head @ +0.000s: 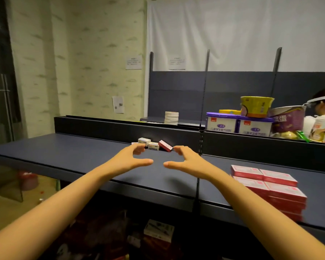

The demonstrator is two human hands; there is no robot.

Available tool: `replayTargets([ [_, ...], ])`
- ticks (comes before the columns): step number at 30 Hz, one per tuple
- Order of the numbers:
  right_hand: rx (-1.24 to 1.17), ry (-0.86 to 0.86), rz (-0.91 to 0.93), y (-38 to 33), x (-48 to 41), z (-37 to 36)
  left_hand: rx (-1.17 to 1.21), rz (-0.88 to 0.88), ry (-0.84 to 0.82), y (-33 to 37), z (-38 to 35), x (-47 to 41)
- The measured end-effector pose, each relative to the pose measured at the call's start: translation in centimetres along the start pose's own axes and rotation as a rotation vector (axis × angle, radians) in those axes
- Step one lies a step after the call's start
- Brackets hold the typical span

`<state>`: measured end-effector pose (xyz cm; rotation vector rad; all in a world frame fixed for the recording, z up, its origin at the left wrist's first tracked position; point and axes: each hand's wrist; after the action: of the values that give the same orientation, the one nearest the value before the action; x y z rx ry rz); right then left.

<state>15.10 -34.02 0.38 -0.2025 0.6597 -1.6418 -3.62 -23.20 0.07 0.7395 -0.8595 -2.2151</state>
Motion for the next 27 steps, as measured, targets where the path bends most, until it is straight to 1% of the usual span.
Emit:
replayTargets([
  [4, -0.025, -0.004, -0.001, -0.3, -3.6, -1.9, 0.003, 0.002, 0.01, -2.1, 1.1, -2.9],
  [8, 0.006, 0.024, -0.025, -0.1, -7.4, -2.4, 0.006, -0.038, 0.002, -3.3, 1.8, -6.2],
  [13, -0.001, 0.011, -0.06, 0.6, -11.7, -2.9, 0.038, -0.064, -0.001, -5.4, 2.5, -9.6],
  [21, 0.003, 0.074, -0.145, 1.8, -16.1, -3.7, 0.036, -0.087, -0.057, -9.5, 4.4, -14.5],
  [27, 0.032, 0.097, -0.264, 2.9, -18.8, -4.6, 0.015, -0.165, -0.155, -12.3, 6.1, -19.3],
])
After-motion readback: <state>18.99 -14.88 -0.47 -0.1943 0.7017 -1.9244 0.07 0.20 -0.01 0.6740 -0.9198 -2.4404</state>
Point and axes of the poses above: each hand's wrist, its own x-axis away from the middle knuckle, its own z-axis out of the back of the hand, y = z × x, and after that the axes turned 3 degrees about x, right-handed
